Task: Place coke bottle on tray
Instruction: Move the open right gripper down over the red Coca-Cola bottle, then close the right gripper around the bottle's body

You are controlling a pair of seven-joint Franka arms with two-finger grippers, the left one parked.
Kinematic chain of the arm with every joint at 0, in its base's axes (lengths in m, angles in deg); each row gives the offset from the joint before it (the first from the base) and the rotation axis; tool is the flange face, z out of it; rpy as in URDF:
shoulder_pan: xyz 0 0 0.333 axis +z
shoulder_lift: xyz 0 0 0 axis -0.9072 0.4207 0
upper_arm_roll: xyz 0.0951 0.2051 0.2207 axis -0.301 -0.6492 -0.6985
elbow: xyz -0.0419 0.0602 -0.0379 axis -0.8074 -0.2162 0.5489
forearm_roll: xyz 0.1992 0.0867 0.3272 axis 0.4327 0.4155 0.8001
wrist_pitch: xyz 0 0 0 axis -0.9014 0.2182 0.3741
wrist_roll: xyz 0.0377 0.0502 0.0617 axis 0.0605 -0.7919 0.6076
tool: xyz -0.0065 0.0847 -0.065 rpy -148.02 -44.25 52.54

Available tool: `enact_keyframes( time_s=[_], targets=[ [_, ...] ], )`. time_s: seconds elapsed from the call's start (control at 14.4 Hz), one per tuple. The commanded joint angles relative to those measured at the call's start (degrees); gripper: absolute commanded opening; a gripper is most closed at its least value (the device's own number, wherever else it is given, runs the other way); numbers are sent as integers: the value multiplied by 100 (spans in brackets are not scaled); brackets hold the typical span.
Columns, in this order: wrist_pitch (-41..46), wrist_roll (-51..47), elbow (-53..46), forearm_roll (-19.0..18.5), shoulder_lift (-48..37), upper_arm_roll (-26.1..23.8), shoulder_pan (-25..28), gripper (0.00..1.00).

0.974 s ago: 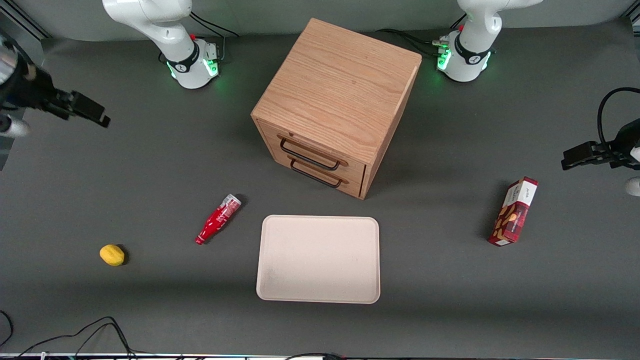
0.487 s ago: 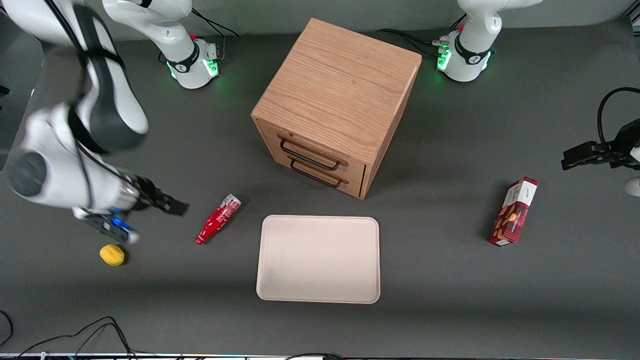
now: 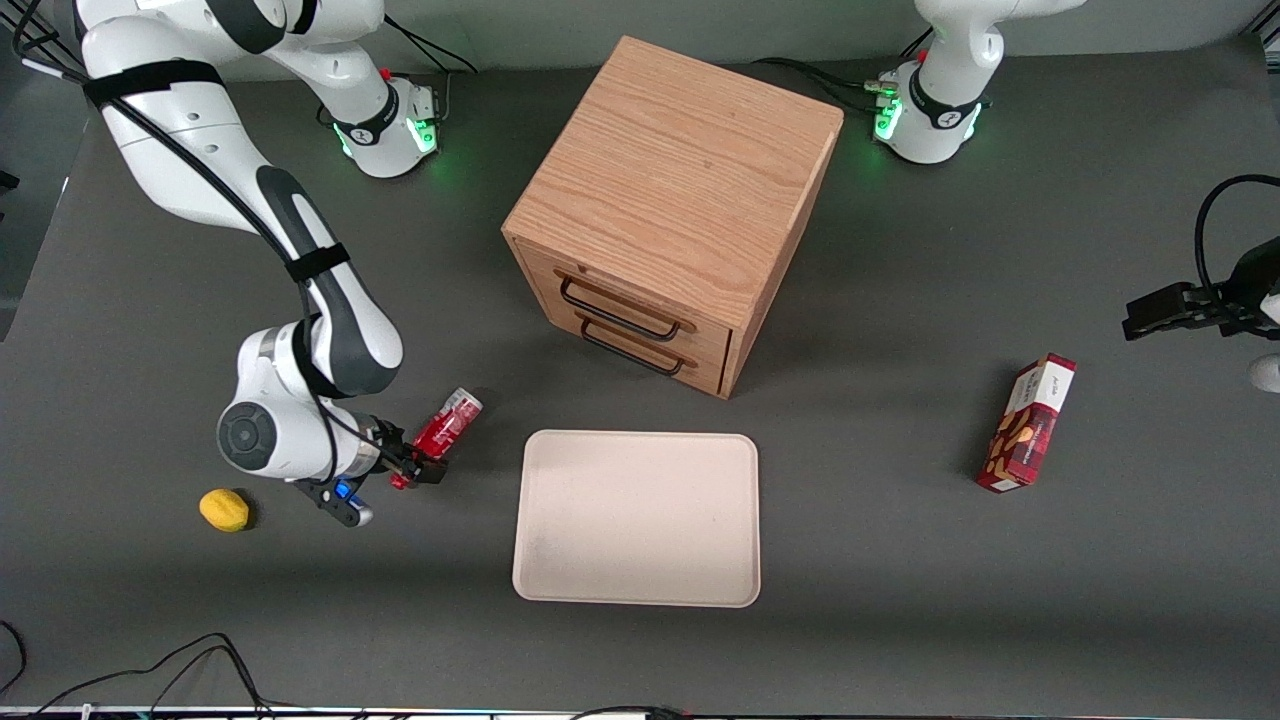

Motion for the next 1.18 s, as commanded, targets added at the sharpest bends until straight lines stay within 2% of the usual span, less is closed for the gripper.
enact_keyframes(
  time_s=[0.0, 0.42, 0.49, 0.56, 0.63, 0.97, 1.11],
  targets=[
    [-364, -264, 596, 28, -330, -12, 93, 100],
    [-1129, -255, 1327, 28, -480, -12, 93, 100],
    [-1147, -229, 1362, 10, -489, -12, 93, 97],
    [-1217, -142, 1432, -138, -497, -21, 93, 39],
    [-1304, -175, 1476, -296, -506, -47, 93, 0],
    [-1244, -114, 1345, -420, -646, -214, 84, 0],
    [-763, -97, 1047, -420, -839, -293, 84, 0]
  ],
)
